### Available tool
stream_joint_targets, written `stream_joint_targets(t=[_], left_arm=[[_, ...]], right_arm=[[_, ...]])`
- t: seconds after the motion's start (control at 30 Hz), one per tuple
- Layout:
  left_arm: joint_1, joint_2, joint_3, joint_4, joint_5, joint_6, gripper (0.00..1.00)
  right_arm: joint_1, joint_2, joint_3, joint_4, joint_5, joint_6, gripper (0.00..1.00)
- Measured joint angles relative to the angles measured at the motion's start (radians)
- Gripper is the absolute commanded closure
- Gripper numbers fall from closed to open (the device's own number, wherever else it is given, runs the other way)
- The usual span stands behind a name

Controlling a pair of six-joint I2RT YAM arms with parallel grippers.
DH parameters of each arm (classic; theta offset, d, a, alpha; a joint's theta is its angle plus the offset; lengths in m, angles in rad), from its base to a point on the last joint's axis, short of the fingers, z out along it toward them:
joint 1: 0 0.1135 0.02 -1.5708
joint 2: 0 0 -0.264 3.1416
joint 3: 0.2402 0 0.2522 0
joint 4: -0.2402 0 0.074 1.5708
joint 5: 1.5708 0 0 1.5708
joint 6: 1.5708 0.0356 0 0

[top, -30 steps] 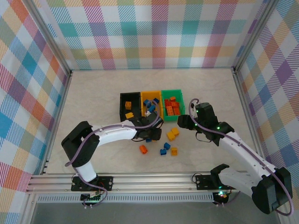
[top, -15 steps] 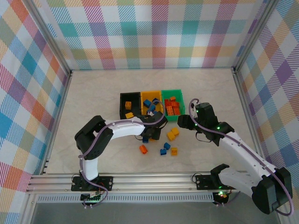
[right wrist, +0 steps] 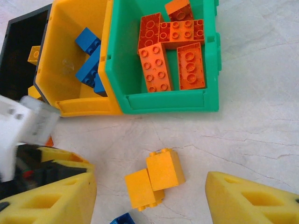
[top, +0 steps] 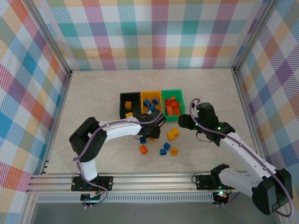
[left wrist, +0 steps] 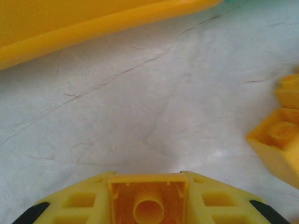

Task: Sort the legos into containers by color

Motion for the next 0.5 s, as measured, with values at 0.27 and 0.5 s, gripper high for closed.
stream_joint_targets(t=[0.27,0.5], left_arm=[[0.174,-0.242,-0.003,-0.032,0.014,0.007,0.78],[0.370,-0.224,0.045,-0.066,-0.013,0.042,0.79]], right_arm=[[0.000,0.003,-0.001,0.007,0.000,0.000,0.36],[-0.001,0.018,-0.002,0.016,0.000,0.000,0.36]])
